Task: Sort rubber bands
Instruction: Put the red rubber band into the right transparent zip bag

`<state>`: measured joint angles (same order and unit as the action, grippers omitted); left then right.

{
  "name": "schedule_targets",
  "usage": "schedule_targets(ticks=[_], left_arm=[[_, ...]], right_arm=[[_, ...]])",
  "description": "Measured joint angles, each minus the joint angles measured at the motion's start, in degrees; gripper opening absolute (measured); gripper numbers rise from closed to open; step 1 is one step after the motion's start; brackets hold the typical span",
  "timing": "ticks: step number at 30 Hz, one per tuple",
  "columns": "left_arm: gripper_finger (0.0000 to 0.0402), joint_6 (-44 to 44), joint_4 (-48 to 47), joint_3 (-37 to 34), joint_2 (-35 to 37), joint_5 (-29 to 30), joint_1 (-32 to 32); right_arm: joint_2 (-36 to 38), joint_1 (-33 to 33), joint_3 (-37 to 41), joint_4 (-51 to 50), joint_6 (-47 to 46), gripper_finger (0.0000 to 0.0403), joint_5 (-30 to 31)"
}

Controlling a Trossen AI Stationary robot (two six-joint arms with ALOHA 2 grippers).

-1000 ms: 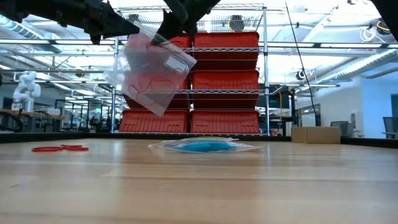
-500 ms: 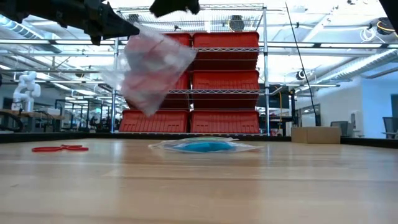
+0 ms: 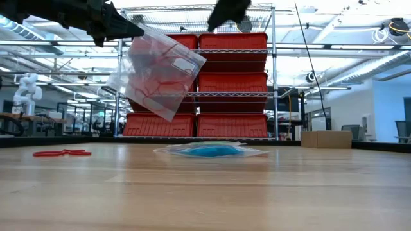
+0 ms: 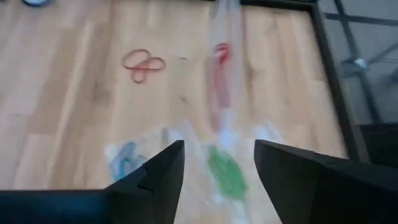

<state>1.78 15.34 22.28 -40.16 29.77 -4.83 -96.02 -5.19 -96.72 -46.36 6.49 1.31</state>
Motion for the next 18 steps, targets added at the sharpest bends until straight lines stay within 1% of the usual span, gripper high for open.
schedule_targets(ticks=[1,4,7,9,12,15,18], left_arm=[[0.0,0.0,-0.05,0.0,0.0,0.01,0.01],[0.0,-0.02,0.04,0.0,0.0,0.01,0.01],[0.0,-0.2,0.1,0.0,0.0,0.01,0.01],[0.0,-0.17,0.17,0.0,0.0,0.08,0.01],[0.0,-0.17,0.19,0.0,0.0,0.28,0.01],[0.0,-0.16,0.13,0.0,0.0,0.32,0.01],[0.0,-0.13,0.22,0.0,0.0,0.34,0.01]], right_arm=[[1.78,0.02,4.47,4.09,-0.75,0.0189,-1.17],[6.6,0.02,19.07,23.0,-2.78,0.019,-2.83],[8.76,0.02,30.92,40.52,-4.26,0.019,-1.24],[8.72,0.02,36.2,49.43,-4.55,0.019,0.37],[7.66,-0.11,41.22,59.42,-6.02,0.019,3.18],[7.28,-0.49,43.1,63.77,-6.93,0.0185,4.54],[6.54,-0.81,43.27,65.38,-7.33,0.0163,4.3]])
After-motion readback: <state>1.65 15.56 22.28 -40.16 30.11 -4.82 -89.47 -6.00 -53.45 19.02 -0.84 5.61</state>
